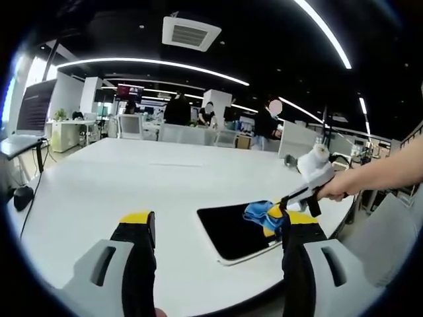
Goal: Wipe the mirror surface with the cleaning cloth until all visible marks leave the cleaned area.
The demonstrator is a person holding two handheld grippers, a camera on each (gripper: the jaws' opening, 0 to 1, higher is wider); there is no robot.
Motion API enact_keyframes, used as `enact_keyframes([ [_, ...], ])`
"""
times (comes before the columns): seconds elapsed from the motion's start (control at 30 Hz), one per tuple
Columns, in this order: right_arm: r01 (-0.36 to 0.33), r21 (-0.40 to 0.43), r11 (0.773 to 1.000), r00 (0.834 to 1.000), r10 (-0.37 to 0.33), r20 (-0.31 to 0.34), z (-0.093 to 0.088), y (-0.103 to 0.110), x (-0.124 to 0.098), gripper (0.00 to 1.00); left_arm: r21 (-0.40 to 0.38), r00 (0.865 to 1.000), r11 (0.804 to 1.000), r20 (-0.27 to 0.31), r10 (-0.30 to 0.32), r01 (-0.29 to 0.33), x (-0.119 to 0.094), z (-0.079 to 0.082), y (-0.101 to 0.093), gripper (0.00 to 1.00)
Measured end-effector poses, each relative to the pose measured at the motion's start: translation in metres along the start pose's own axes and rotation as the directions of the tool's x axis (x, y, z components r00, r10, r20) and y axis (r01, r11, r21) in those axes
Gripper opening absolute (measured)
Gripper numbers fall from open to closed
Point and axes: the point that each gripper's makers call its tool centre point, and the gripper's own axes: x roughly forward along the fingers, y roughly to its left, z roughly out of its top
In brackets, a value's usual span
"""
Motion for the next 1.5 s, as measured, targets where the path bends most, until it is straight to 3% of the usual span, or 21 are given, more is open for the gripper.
enact_keyframes([
  [1.23,-0.095,-0.047,0.994,0.995,0.094,-0.025,-0.041,0.044,-0.04,0.0,0.008,1.0,1.0,-0.022,0.004,-0.003,-0.002,-0.004,0.0,0.76],
  [1.5,-0.084,-0.059,0.995,0.996,0.084,0.004,-0.043,0.047,-0.043,0.0,0.014,1.0,1.0,-0.023,0.011,-0.011,-0.002,-0.004,0.001,0.77],
])
